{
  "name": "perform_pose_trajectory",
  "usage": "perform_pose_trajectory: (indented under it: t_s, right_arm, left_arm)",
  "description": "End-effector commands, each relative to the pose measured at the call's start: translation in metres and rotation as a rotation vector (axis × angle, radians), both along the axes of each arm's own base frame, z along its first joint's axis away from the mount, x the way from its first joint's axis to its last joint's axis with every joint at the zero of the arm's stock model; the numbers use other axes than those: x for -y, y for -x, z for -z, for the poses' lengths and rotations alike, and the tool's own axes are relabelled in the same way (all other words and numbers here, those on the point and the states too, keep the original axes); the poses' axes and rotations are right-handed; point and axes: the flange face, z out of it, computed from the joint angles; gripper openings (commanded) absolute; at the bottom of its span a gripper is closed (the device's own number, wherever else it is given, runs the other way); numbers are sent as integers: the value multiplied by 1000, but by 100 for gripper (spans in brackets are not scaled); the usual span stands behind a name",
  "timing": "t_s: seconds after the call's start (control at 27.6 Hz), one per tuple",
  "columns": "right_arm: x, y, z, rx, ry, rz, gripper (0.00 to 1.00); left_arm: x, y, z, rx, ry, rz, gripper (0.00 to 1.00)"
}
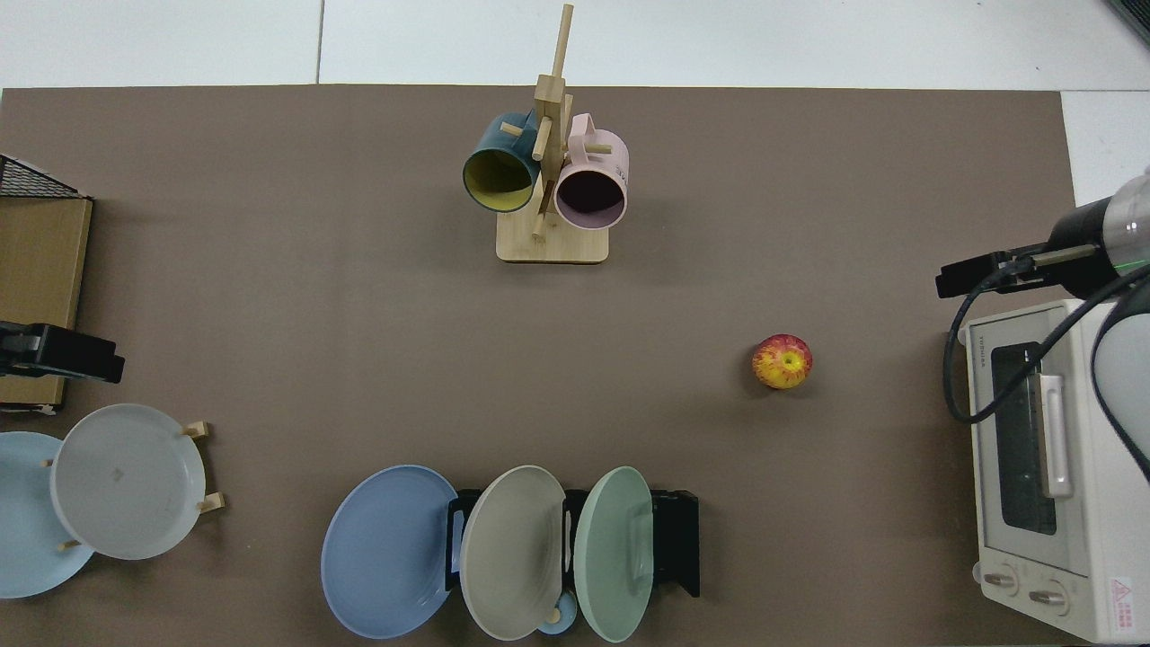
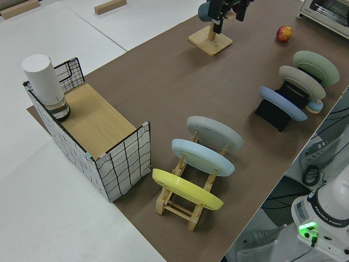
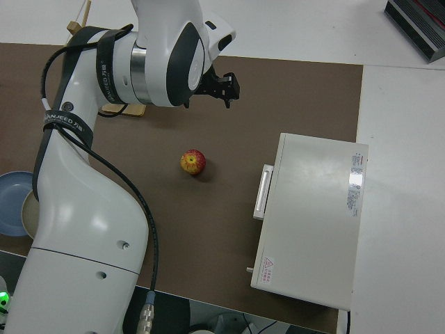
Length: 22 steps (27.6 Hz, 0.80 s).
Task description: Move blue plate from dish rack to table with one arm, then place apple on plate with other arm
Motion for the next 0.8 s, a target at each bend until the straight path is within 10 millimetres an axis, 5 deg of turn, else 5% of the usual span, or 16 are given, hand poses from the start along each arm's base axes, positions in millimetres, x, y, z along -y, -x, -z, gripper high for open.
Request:
perform_pose_trajectory:
  t_s: [0.0, 0.51, 0.76]
  right_arm:
    - [3, 0, -2, -6, -5, -20, 100]
    - [9, 2, 0, -9, 6, -12, 100]
    - [-12, 5, 33, -8, -5, -37, 100]
  left_arm:
    - [7, 7, -4, -6, 11, 10, 100]
    - [0, 11, -14, 12, 11, -6, 100]
    - [-1, 19, -15, -4, 10, -8, 100]
